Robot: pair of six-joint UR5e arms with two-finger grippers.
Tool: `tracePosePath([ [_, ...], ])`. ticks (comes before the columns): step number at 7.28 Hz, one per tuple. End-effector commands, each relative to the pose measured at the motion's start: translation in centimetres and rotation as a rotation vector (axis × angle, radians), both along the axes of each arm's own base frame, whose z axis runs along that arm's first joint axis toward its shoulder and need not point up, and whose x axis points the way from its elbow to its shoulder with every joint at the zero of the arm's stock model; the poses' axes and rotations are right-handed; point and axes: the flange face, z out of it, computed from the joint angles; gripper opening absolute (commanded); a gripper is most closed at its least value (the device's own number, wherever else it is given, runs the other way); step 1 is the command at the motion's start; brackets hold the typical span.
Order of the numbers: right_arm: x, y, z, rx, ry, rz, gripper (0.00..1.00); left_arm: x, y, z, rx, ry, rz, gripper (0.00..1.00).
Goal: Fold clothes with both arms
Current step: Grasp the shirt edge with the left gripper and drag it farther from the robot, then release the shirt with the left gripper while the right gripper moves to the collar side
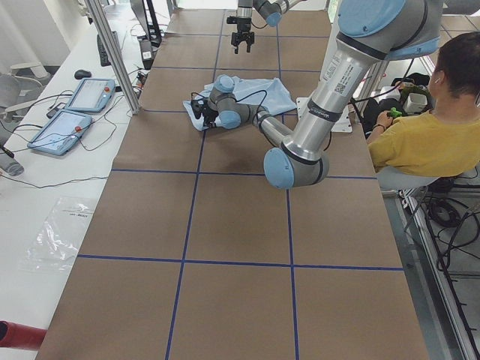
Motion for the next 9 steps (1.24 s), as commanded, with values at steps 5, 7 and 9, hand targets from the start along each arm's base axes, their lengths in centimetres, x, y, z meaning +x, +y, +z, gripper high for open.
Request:
tracePosePath([
  [5,-7.4,2.3,-3.2,0.101,0.012,-0.007,1.00,4.2,-9.7,-2.7,0.043,0.019,-0.047,0.00],
  [7,-12.7,4.9,-5.0,0.150,0.075,0.000,1.00,2.1,-10.6,-4.3,0.105,0.015,-0.038,0.55],
  [9,-18.5,8.3,-8.2,0.269,0.175,-0.114,1.00,-3.7,-8.2,-2.0,0.107,0.074,0.016,0.55],
])
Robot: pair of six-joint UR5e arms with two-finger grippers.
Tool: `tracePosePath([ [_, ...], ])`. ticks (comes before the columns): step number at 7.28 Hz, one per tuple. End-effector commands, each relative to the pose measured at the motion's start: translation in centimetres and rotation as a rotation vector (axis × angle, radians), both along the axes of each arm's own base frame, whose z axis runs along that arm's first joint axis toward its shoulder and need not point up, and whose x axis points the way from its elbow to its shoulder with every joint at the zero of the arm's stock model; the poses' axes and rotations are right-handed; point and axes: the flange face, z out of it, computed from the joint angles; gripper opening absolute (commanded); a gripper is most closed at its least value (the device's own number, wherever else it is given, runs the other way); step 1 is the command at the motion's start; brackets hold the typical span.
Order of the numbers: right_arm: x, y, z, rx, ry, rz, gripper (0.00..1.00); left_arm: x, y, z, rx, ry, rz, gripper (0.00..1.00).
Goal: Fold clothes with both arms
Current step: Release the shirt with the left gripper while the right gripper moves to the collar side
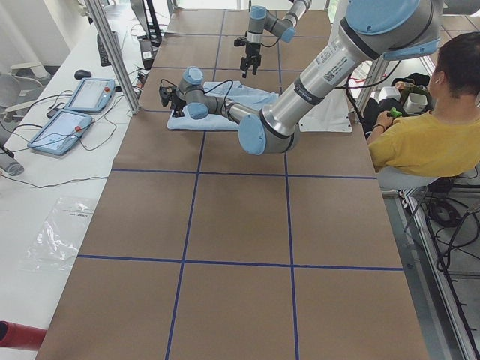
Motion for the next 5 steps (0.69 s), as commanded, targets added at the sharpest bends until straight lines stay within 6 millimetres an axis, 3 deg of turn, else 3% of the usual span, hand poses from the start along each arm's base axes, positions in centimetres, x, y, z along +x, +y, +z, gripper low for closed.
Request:
tracePosePath([
  [1,-5.9,5.1,-1.0,0.234,0.149,-0.142,1.00,-7.5,2.3,3.3,-0.007,0.059,0.077,0.55],
  [2,-7.4,6.8,-0.4,0.394,0.229,-0.242,1.00,-9.2,3.5,3.8,0.000,0.072,0.082,0.55],
  [3,-8.3,7.0,-0.4,0.499,0.298,-0.346,1.00,-9.4,3.6,3.8,-0.003,0.071,0.084,0.55],
  [5,-11.8,6.6,-1.7,0.590,0.394,-0.431,1.00,-9.8,3.8,4.4,-0.008,0.069,0.081,0.55],
])
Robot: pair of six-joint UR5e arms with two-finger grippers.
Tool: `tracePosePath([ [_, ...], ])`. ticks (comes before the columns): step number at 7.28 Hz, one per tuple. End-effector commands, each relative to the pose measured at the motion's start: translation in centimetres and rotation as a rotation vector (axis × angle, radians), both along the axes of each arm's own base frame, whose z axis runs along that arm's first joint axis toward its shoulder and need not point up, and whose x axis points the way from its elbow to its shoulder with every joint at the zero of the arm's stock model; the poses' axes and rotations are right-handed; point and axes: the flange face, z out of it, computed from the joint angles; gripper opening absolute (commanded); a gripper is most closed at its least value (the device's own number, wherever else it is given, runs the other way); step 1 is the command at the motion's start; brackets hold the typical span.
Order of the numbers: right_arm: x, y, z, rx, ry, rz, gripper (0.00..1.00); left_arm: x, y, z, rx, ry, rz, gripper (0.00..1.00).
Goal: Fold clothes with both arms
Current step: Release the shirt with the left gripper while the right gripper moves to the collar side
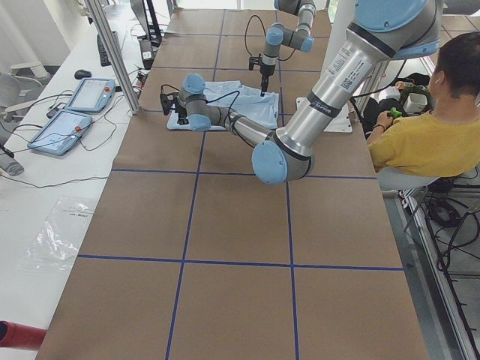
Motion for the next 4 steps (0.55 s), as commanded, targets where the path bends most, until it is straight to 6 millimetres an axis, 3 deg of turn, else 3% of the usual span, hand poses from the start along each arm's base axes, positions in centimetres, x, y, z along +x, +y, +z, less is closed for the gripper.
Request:
tracePosePath([
  [1,-2.7,-0.4,0.2,0.091,0.087,-0.078,1.00,-0.4,0.2,0.4,-0.003,-0.001,0.000,0.56],
  [4,-1.7,-1.5,1.9,0.155,0.177,-0.169,1.00,-0.4,0.2,0.2,-0.002,0.002,0.000,0.57],
])
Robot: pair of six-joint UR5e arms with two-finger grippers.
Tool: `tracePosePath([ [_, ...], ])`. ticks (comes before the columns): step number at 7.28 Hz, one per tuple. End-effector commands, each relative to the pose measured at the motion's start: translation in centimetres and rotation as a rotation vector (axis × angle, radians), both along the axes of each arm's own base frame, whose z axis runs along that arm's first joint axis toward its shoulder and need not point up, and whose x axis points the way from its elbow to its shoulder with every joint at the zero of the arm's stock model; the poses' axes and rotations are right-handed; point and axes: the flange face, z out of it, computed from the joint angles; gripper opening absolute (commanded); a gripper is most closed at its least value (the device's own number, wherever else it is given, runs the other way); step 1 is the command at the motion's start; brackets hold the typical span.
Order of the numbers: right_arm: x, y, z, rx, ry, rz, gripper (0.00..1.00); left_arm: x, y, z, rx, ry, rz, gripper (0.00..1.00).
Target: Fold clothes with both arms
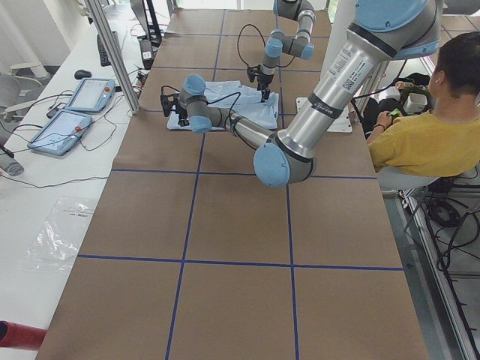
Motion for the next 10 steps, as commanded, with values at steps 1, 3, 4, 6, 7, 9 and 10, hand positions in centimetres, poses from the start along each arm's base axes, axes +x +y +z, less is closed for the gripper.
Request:
tracePosePath([
  [1,1.5,-0.8,1.8,0.023,0.060,-0.036,1.00,0.0,0.0,-0.1,0.001,0.001,0.000,0.57],
  [3,6.3,-0.2,4.9,0.042,0.089,-0.075,1.00,0.0,0.0,-0.1,0.001,0.002,0.001,0.57],
  [4,9.7,0.5,7.1,0.071,0.119,-0.116,1.00,-0.1,0.2,-0.8,0.010,0.010,0.001,0.57],
  [6,13.6,0.9,9.9,0.054,0.151,-0.104,1.00,-1.1,0.1,-2.0,0.002,0.005,-0.010,0.57],
  [7,12.6,0.6,8.3,0.059,0.123,-0.099,1.00,-1.1,0.1,-2.3,0.003,0.005,-0.010,0.57],
  [9,9.2,-2.8,4.2,0.062,0.075,-0.056,1.00,-1.6,0.5,-2.7,0.012,0.012,-0.011,0.57],
  [10,8.7,-4.1,3.2,0.056,0.056,-0.038,1.00,-1.6,0.6,-2.9,0.013,0.013,-0.011,0.57],
])
